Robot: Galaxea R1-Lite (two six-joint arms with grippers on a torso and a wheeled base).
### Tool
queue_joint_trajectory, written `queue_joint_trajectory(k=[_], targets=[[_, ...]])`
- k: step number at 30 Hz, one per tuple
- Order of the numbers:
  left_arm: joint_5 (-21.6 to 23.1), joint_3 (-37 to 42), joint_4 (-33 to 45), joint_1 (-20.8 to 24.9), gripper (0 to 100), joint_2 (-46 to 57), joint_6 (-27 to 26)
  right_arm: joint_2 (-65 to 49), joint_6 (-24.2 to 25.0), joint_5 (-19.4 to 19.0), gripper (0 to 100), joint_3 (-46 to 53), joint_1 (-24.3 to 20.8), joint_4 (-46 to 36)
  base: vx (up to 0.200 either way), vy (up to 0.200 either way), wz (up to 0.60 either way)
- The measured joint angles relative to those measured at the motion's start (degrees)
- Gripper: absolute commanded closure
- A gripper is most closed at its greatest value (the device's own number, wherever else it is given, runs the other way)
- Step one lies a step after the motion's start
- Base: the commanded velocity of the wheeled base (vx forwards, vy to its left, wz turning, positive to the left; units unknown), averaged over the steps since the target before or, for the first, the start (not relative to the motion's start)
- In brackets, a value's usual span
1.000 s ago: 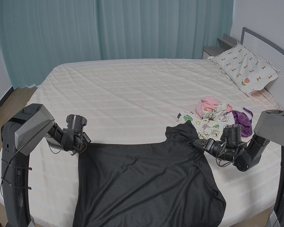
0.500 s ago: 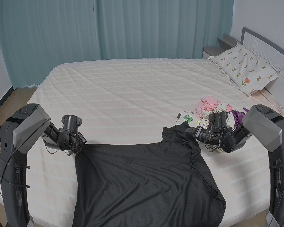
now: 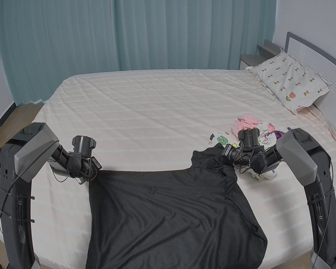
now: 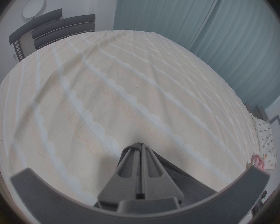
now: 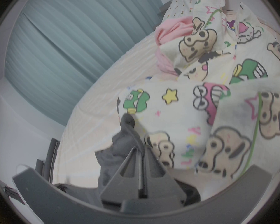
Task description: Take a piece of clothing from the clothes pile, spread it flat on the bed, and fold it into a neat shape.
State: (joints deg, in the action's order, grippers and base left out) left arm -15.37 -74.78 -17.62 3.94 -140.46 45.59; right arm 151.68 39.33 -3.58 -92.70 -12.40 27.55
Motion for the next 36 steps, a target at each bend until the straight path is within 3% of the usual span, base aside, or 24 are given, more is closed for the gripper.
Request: queue_joint_trajectory(k=[17,25,26,36], targets=[[1.17,-1.44,-0.52,-2.32,100,-0.66,-0.18,2.32,1.76,1.21,100,-3.58,0.13,17.09,0.000,0.000,0.00],[1.72,-2.67,-0.52,-2.79,100,-1.16,-0.05,2.44,-2.07,1.16,100,-5.27,-0.80,18.13,0.000,0.000,0.00],[1.74,-2.82,-0.52,-2.82,0,-1.19,-0.07,2.54,-2.52,1.16,0,-5.27,-0.90,17.82,0.000,0.000,0.00],[1.99,-3.56,-0.55,-2.76,0,-2.46,-0.18,3.45,-4.29,1.29,0,-4.24,-0.59,17.25,0.000,0.000,0.00]])
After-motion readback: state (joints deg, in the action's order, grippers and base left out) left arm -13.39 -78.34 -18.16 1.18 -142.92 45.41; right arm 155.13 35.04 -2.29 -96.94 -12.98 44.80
